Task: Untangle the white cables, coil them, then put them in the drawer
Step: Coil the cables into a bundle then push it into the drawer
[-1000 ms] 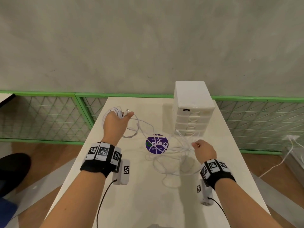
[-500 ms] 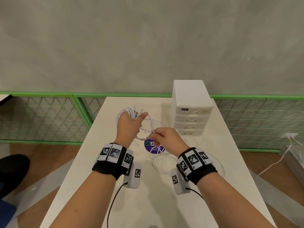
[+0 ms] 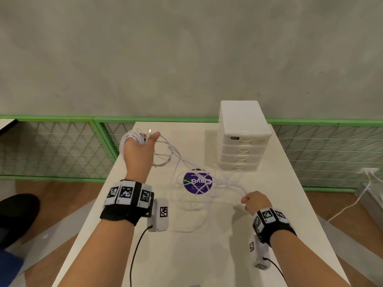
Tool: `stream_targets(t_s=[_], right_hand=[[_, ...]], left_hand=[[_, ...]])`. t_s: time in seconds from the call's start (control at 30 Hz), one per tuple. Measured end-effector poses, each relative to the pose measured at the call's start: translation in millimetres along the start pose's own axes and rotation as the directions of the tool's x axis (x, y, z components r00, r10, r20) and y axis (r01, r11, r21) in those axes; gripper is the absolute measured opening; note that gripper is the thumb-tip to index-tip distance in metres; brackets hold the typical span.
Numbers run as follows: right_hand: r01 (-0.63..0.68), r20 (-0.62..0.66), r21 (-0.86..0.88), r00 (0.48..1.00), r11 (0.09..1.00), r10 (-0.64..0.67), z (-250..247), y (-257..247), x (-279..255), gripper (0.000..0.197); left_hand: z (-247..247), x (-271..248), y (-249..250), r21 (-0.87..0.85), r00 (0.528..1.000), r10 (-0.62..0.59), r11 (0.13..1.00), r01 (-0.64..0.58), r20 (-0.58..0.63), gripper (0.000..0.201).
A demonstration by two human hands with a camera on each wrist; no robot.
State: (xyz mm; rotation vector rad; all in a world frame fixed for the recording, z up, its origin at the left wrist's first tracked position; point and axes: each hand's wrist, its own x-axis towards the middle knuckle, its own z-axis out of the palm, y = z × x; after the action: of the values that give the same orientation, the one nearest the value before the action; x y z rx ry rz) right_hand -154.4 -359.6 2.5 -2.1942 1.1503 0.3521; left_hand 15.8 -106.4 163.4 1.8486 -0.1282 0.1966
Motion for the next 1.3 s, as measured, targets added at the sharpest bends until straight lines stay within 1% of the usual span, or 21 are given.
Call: stream_targets(t_s=[0.07, 0.1, 0.17, 0.2, 0.27, 0.33, 0.37, 0.43, 0.5, 0.63, 0.73, 0.8, 0.87, 0.93, 1.03, 1.1, 1.13, 1.2, 1.23, 1.27, 1.3], right_hand=[[-0.032, -0.006, -0.091, 0.999, 0.995, 0.031, -4.1, -2.0, -3.1, 0.024], [-0.001, -0.030, -0.122, 1.000, 0.992, -0.003, -7.6, -9.0, -5.2, 0.025], [0.183, -0.156, -0.057, 0.969, 0.981, -0.190, -15.4, -33.0, -12.0, 0.035], [0.316, -0.249, 0.065, 0.924, 0.947, -0.291, -20.5, -49.9, -21.3, 0.042], [0.552, -0.417, 0.244, 0.802, 0.797, -0.428, -33.7, -88.7, -50.0, 0.048], [0.695, -0.457, 0.270, 0.701, 0.666, -0.547, -41.5, -123.8, -82.2, 0.040], [0.726, -0.421, 0.265, 0.679, 0.634, -0.601, -42.6, -137.3, -94.9, 0.035], [0.717, -0.290, 0.326, 0.696, 0.616, -0.657, -40.6, -153.2, -109.7, 0.034], [0.690, -0.225, 0.408, 0.711, 0.598, -0.667, -35.8, -156.1, -109.6, 0.027], [0.686, -0.289, 0.375, 0.725, 0.623, -0.625, -31.5, -139.8, -90.9, 0.024], [0.618, -0.390, 0.334, 0.778, 0.712, -0.492, -25.5, -105.8, -61.3, 0.024], [0.490, -0.403, 0.297, 0.842, 0.819, -0.358, -20.4, -73.1, -39.1, 0.026], [0.339, -0.338, 0.229, 0.907, 0.912, -0.252, -13.5, -44.7, -20.6, 0.027], [0.235, -0.242, 0.197, 0.952, 0.952, -0.185, -6.0, -29.6, -8.6, 0.028], [0.210, -0.130, 0.166, 0.973, 0.964, -0.190, -3.3, -35.7, -10.1, 0.036], [0.330, -0.217, 0.239, 0.935, 0.913, -0.281, -9.2, -54.4, -23.4, 0.045], [0.427, -0.312, 0.296, 0.889, 0.855, -0.335, -13.7, -67.1, -34.0, 0.047], [0.646, -0.523, 0.307, 0.728, 0.699, -0.443, -22.7, -95.4, -58.9, 0.049], [0.733, -0.575, 0.281, 0.646, 0.620, -0.503, -26.2, -108.4, -71.3, 0.049], [0.795, -0.584, 0.250, 0.579, 0.553, -0.569, -28.1, -119.4, -81.8, 0.047], [0.825, -0.552, 0.218, 0.545, 0.522, -0.631, -27.8, -129.3, -90.8, 0.044]], left_hand=[[0.8, 1.8, 7.5, -0.035, 1.000, 0.017, 0.999, -0.017, 0.003, 0.048], [3.1, 1.6, 11.8, -0.032, 0.999, 0.029, 0.999, -0.028, 0.024, 0.047], [10.6, -2.0, 19.2, 0.000, 0.995, 0.058, 0.998, -0.058, 0.080, 0.047], [14.9, -5.0, 22.1, 0.020, 0.992, 0.069, 0.997, -0.071, 0.104, 0.046], [23.2, -11.0, 26.5, 0.049, 0.987, 0.076, 0.995, -0.083, 0.139, 0.045], [30.2, -15.9, 28.8, 0.062, 0.985, 0.071, 0.995, -0.082, 0.158, 0.046], [32.7, -18.4, 30.1, 0.065, 0.984, 0.073, 0.994, -0.085, 0.165, 0.045], [35.3, -21.4, 30.4, 0.074, 0.980, 0.092, 0.992, -0.106, 0.174, 0.044], [33.1, -21.9, 29.9, 0.073, 0.981, 0.097, 0.991, -0.110, 0.165, 0.042], [18.5, -11.4, 26.1, 0.026, 0.998, 0.025, 0.999, -0.026, 0.056, 0.042], [2.2, 2.8, 22.3, -0.067, 0.997, -0.008, 0.998, 0.003, -0.078, 0.042], [-6.9, 11.7, 20.1, -0.100, 0.994, -0.024, 0.995, 0.013, -0.111, 0.041], [-9.6, 13.6, 18.8, -0.094, 0.996, -0.012, 0.996, 0.004, -0.083, 0.041], [-7.1, 10.9, 16.9, -0.089, 0.998, 0.000, 0.996, -0.005, -0.063, 0.043], [1.2, 3.2, 15.4, -0.056, 1.000, 0.005, 0.998, -0.006, -0.023, 0.048], [8.9, -3.2, 14.4, -0.031, 1.000, 0.006, 1.000, -0.005, 0.025, 0.048], [13.3, -7.1, 14.6, -0.015, 0.999, 0.009, 1.000, -0.008, 0.047, 0.047], [22.7, -16.2, 14.4, 0.021, 0.996, 0.012, 1.000, -0.014, 0.088, 0.045], [26.9, -20.6, 14.8, 0.033, 0.995, 0.009, 0.999, -0.012, 0.102, 0.045], [30.6, -24.3, 15.9, 0.036, 0.994, 0.006, 0.999, -0.010, 0.113, 0.045], [33.7, -26.7, 17.0, 0.031, 0.993, 0.007, 0.999, -0.011, 0.121, 0.046]])
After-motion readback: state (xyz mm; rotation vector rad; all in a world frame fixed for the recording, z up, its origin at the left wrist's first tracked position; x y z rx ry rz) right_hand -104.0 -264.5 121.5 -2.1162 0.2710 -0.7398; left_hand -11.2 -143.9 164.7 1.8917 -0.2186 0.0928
